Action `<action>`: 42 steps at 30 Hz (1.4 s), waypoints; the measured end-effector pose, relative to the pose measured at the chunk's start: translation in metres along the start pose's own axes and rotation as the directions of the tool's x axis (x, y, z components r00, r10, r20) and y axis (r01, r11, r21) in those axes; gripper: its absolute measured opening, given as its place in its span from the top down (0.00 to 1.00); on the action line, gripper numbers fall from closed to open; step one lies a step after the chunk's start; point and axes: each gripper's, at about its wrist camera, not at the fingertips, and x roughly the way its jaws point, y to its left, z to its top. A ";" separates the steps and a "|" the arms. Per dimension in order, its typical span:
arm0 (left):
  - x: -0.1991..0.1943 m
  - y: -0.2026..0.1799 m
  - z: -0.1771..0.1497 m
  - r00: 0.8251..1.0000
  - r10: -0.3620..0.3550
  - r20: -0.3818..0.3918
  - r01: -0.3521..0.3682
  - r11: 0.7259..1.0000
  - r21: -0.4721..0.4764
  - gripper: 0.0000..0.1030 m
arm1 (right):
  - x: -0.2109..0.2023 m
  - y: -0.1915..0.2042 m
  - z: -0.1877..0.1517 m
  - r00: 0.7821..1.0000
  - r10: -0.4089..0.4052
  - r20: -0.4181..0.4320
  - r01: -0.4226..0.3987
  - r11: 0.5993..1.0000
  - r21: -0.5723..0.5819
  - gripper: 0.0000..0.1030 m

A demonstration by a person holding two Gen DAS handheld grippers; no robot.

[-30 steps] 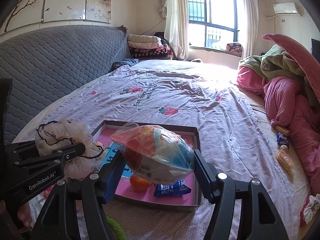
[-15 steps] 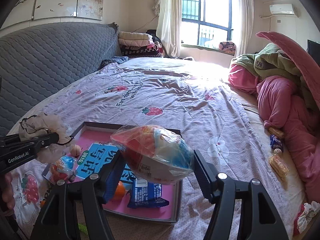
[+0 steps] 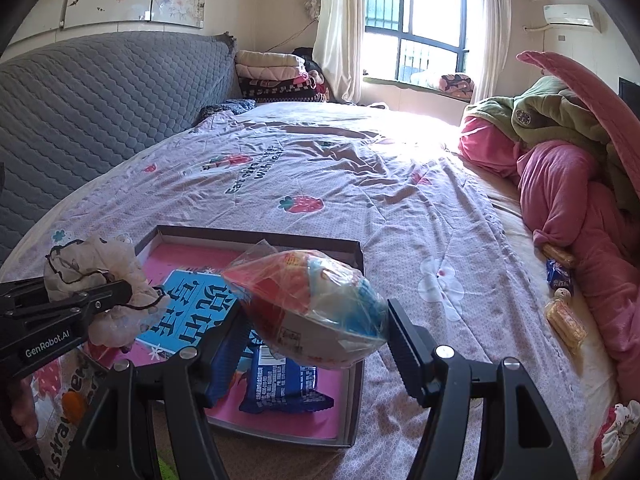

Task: Organize objects
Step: 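Lower the white scrunchie with left tool into the tray while right tool lowers the clear candy bag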

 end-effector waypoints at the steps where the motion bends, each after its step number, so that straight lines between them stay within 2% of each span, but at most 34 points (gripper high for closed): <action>1: 0.002 -0.002 -0.001 1.000 0.000 -0.005 0.000 1.000 0.003 0.80 | 0.001 0.001 -0.001 1.000 0.000 -0.001 0.000 1.000 -0.005 0.35; 15: 0.020 -0.010 -0.010 0.999 0.003 -0.044 -0.002 1.000 0.018 0.80 | 0.016 0.007 -0.007 1.000 0.014 -0.016 -0.014 1.000 -0.016 0.35; 42: 0.035 -0.014 -0.013 0.998 -0.011 -0.066 0.013 0.999 0.030 0.80 | 0.047 0.010 -0.015 0.998 0.028 -0.055 -0.028 1.000 0.002 0.35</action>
